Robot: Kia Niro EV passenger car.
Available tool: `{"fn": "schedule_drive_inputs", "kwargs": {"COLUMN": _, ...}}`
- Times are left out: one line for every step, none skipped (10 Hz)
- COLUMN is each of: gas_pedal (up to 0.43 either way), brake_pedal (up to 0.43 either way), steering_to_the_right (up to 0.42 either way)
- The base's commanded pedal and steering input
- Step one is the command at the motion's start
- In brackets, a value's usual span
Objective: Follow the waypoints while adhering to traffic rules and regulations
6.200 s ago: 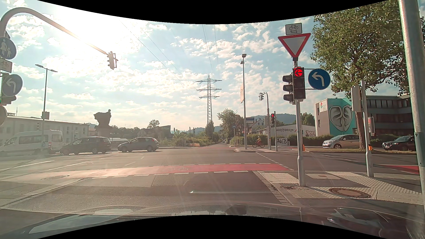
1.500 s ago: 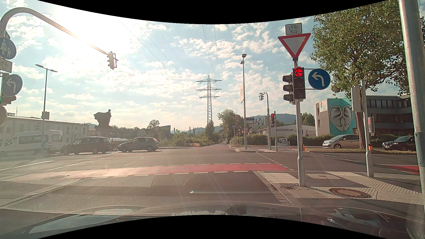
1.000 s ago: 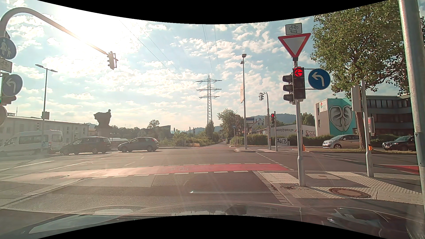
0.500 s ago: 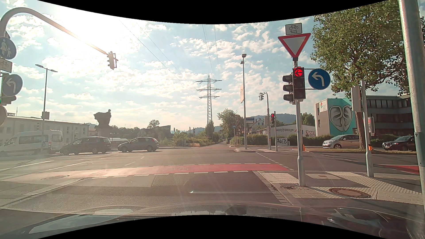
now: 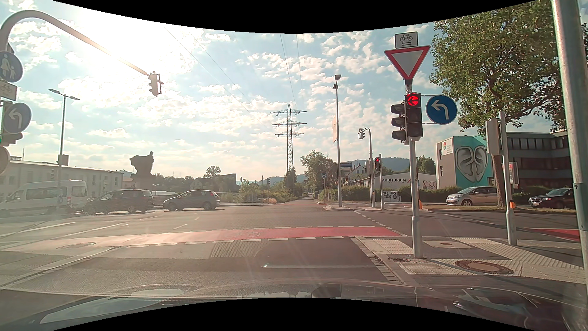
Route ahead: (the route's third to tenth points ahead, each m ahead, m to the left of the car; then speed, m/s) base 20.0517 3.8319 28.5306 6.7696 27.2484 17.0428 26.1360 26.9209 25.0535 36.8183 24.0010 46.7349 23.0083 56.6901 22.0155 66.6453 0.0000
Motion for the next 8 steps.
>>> {"fn": "schedule_drive_inputs", "kwargs": {"gas_pedal": 0.0, "brake_pedal": 0.232, "steering_to_the_right": -0.009}}
{"fn": "schedule_drive_inputs", "kwargs": {"gas_pedal": 0.0, "brake_pedal": 0.226, "steering_to_the_right": -0.008}}
{"fn": "schedule_drive_inputs", "kwargs": {"gas_pedal": 0.0, "brake_pedal": 0.232, "steering_to_the_right": -0.008}}
{"fn": "schedule_drive_inputs", "kwargs": {"gas_pedal": 0.0, "brake_pedal": 0.232, "steering_to_the_right": -0.008}}
{"fn": "schedule_drive_inputs", "kwargs": {"gas_pedal": 0.0, "brake_pedal": 0.232, "steering_to_the_right": -0.008}}
{"fn": "schedule_drive_inputs", "kwargs": {"gas_pedal": 0.0, "brake_pedal": 0.232, "steering_to_the_right": -0.009}}
{"fn": "schedule_drive_inputs", "kwargs": {"gas_pedal": 0.0, "brake_pedal": 0.232, "steering_to_the_right": -0.009}}
{"fn": "schedule_drive_inputs", "kwargs": {"gas_pedal": 0.0, "brake_pedal": 0.232, "steering_to_the_right": -0.008}}
